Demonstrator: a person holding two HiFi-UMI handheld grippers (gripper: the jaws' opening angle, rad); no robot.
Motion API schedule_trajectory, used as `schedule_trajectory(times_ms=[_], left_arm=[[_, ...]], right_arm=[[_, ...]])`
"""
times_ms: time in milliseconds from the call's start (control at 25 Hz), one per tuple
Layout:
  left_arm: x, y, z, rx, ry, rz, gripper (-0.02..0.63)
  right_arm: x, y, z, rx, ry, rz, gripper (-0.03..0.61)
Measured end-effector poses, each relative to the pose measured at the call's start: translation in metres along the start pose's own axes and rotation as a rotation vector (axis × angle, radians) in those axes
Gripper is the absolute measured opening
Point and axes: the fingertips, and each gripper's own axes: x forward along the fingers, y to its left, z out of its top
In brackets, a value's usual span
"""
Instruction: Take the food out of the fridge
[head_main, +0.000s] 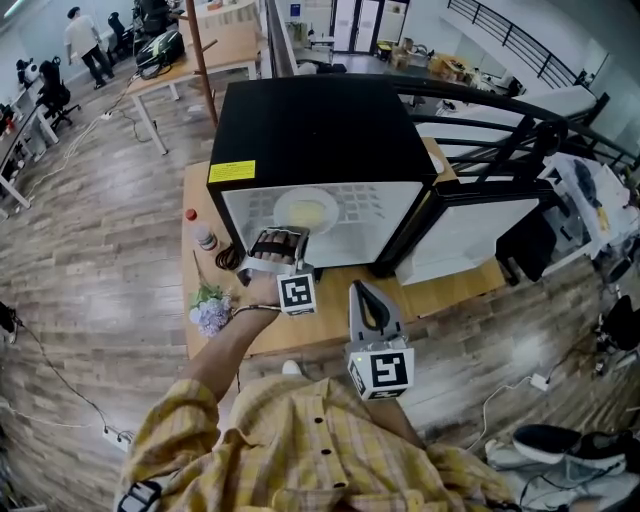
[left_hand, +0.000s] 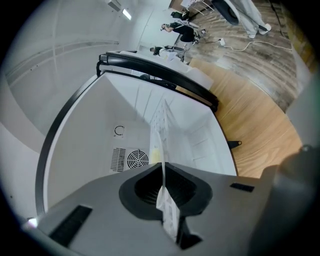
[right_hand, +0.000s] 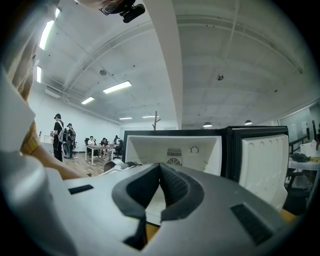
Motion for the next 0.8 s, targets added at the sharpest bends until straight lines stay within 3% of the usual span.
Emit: schedule_trajectory(times_ms=[240,400,800], left_arm=[[-0.023,0.014,0.008,-0.019,-0.037,0.051,0.018],[-0.045,0.017,0.006,0.032,-0.003,0.056,0.017],[-0.089,0.03,0.015,0.042,0.011,0.105,0.018]], right_arm=[[-0.003,0.006,0.001,0.002,-0.007,0.018,0.008],[-0.009,0.007,0.001,0.01,-0.01,0.023,0.008],[-0.02,0.018,0.002,0.016,-0.018,0.048,0.008]])
